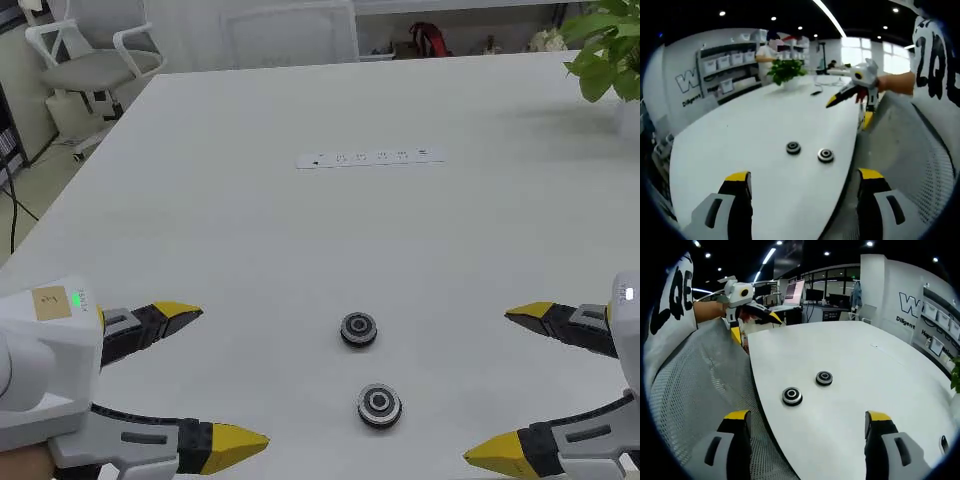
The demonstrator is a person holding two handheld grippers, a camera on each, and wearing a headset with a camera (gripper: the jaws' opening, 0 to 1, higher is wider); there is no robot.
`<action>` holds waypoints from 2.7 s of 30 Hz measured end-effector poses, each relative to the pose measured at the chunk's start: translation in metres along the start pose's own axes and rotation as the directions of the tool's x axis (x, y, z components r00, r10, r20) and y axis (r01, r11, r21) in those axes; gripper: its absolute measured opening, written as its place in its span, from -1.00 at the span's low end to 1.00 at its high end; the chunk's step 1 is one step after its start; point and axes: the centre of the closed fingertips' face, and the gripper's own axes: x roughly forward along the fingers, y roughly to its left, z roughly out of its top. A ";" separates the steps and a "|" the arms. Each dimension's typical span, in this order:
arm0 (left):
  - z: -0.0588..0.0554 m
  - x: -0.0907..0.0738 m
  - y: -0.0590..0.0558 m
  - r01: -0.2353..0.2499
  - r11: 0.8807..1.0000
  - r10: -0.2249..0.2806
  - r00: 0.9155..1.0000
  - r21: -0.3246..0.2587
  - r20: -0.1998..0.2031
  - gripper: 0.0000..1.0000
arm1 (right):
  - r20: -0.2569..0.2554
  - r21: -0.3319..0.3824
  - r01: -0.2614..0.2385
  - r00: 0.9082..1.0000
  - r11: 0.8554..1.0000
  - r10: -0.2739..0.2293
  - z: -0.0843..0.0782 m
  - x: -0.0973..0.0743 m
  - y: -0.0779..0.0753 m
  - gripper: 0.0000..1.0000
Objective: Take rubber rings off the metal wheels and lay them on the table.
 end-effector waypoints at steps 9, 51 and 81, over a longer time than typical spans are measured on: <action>0.001 0.001 -0.002 0.002 1.000 -0.002 1.000 0.000 -0.001 0.74 | -0.001 -0.001 -0.003 1.000 1.000 0.003 0.000 -0.001 0.002 0.80; 0.001 0.006 -0.005 0.037 0.999 -0.037 0.999 0.011 -0.015 0.66 | -0.008 -0.003 -0.034 0.999 0.999 0.034 0.000 0.003 0.003 0.67; 0.003 0.028 -0.006 0.106 0.994 -0.105 0.994 0.041 -0.028 0.48 | 0.043 -0.002 -0.075 0.996 0.997 0.075 -0.001 0.019 0.001 0.39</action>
